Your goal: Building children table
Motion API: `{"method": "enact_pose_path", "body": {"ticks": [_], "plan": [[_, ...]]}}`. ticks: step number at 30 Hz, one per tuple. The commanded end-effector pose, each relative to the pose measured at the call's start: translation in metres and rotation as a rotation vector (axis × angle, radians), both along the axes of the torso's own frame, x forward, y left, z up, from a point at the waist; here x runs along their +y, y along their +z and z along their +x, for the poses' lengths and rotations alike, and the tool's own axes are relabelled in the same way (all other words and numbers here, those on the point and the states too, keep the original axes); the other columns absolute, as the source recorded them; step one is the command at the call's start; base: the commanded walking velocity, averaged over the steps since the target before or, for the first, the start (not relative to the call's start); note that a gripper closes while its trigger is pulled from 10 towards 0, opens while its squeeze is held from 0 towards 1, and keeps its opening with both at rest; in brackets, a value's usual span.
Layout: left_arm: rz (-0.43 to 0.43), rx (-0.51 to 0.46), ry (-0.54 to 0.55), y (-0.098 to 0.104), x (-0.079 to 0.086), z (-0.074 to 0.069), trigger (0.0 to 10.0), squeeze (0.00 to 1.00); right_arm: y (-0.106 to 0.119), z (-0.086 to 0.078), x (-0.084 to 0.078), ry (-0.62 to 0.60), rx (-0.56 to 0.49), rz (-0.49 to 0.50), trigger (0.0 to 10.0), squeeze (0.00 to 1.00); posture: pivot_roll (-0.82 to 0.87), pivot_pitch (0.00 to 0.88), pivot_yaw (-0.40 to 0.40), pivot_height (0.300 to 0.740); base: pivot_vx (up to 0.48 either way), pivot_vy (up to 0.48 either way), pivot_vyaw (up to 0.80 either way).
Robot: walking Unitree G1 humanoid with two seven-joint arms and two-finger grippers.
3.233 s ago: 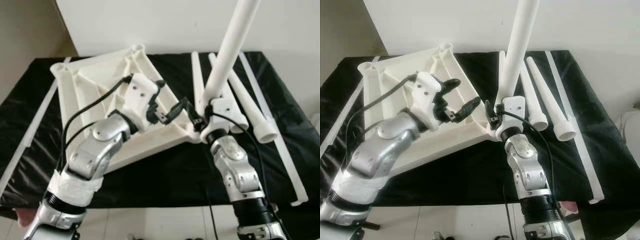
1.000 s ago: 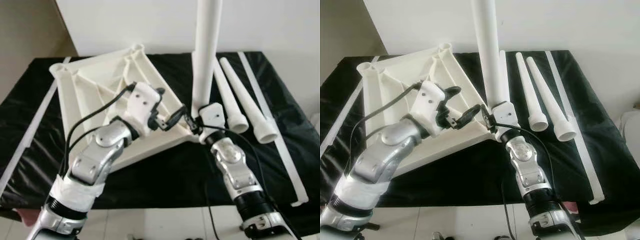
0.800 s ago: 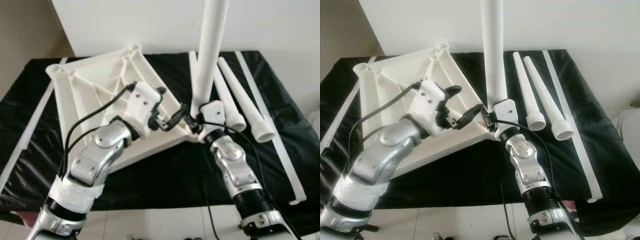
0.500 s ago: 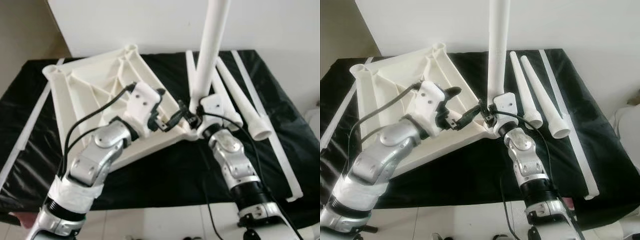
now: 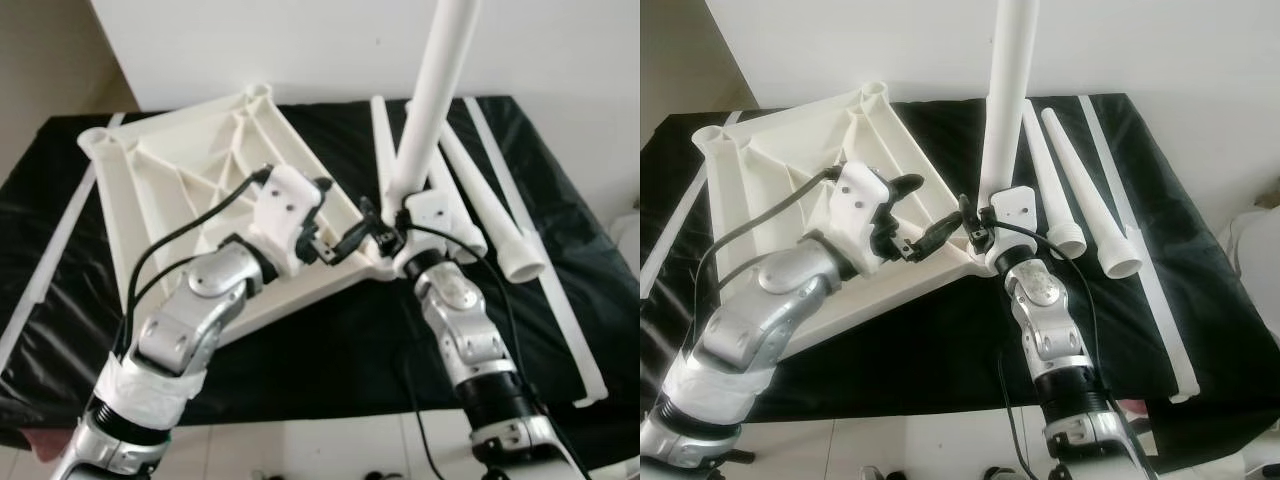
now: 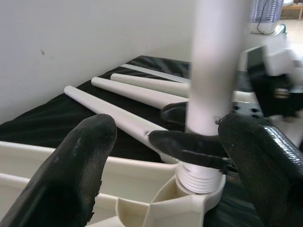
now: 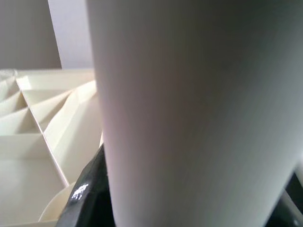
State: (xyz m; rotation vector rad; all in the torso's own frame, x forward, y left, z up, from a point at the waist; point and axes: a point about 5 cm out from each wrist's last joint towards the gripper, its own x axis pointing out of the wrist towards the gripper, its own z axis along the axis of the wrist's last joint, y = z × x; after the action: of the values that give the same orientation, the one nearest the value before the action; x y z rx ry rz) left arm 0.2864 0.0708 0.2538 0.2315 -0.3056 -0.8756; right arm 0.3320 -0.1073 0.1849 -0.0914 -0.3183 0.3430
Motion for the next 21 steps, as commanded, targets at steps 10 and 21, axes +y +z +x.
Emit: {"method": "enact_pose_path", "body": {"ticks": [10, 21], "plan": [[0.044, 0.022, -0.094, -0.005, -0.005, -0.005, 10.0, 0.0, -0.041, -0.003, -0.004, -0.019, 0.17, -0.039, 10.0, 0.0, -0.04, 0.179, 0.051, 0.74, 0.0, 0.0, 0.0], [0.037, 0.025, -0.097, -0.005, -0.006, -0.007, 10.0, 0.0, -0.04, 0.006, 0.005, 0.017, 0.231, -0.106, 10.0, 0.0, -0.05, 0.186, 0.048, 0.74, 0.0, 0.0, 0.0]]}}
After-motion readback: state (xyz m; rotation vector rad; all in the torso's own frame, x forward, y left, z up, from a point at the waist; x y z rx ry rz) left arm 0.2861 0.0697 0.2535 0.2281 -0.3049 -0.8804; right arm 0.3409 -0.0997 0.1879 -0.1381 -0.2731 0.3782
